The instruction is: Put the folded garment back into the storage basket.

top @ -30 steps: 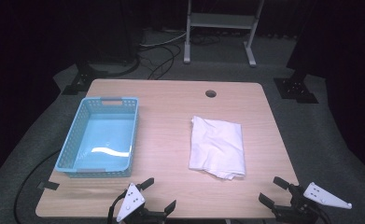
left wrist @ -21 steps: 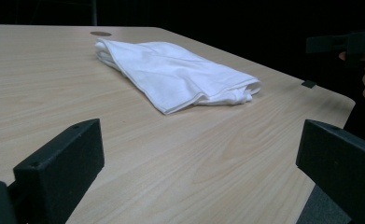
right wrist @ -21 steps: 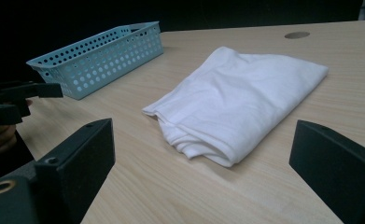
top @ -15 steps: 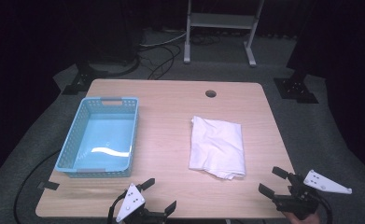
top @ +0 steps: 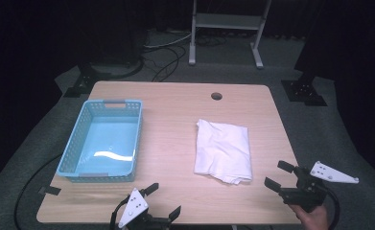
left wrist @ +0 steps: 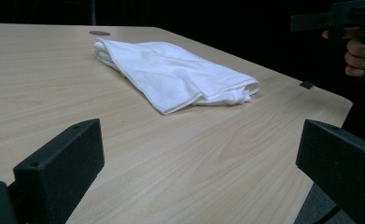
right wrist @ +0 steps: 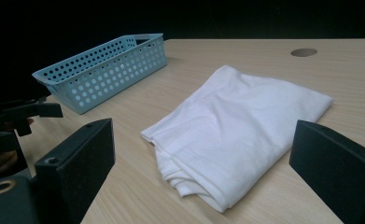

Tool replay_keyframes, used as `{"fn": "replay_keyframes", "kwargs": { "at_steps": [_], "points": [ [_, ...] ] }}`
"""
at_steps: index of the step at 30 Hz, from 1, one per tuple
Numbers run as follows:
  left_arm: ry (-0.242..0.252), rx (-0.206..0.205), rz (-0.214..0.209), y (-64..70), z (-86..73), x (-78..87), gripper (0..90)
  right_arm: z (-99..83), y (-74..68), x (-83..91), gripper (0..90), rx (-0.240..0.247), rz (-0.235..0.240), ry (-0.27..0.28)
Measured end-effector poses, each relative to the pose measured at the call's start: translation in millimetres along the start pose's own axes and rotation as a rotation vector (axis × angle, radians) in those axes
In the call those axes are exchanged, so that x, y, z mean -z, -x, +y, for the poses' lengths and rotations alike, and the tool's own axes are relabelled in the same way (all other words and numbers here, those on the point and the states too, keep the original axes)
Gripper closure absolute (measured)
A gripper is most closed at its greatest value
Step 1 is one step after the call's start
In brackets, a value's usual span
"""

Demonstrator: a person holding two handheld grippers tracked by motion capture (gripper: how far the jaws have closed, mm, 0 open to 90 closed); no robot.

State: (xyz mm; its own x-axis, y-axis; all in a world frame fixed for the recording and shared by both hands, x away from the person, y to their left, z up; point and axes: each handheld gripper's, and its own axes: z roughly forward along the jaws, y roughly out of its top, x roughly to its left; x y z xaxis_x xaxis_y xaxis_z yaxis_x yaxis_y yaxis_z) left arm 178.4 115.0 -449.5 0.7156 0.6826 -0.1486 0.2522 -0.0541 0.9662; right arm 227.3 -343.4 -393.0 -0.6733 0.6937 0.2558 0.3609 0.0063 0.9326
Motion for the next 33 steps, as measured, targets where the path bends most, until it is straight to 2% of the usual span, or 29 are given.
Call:
{"fn": "replay_keyframes", "kwargs": {
  "at_steps": [16, 28, 33],
  "points": [
    [0.002, 0.001, 0.001, 0.1, 0.0, 0.8, 0.6, 18.2, 8.7, -25.4, 6.8, 0.030, 0.018, -0.054],
    [0.002, 0.001, -0.001, 0.3, -0.4, 1.3, 0.6, 29.4, 16.1, -43.4, 6.8, 0.025, 0.034, -0.089],
    [0.003, 0.004, -0.001, 0.3, -0.7, 1.2, 0.6, 34.6, 19.2, -55.0, 6.8, 0.028, 0.036, -0.125]
  ]
}}
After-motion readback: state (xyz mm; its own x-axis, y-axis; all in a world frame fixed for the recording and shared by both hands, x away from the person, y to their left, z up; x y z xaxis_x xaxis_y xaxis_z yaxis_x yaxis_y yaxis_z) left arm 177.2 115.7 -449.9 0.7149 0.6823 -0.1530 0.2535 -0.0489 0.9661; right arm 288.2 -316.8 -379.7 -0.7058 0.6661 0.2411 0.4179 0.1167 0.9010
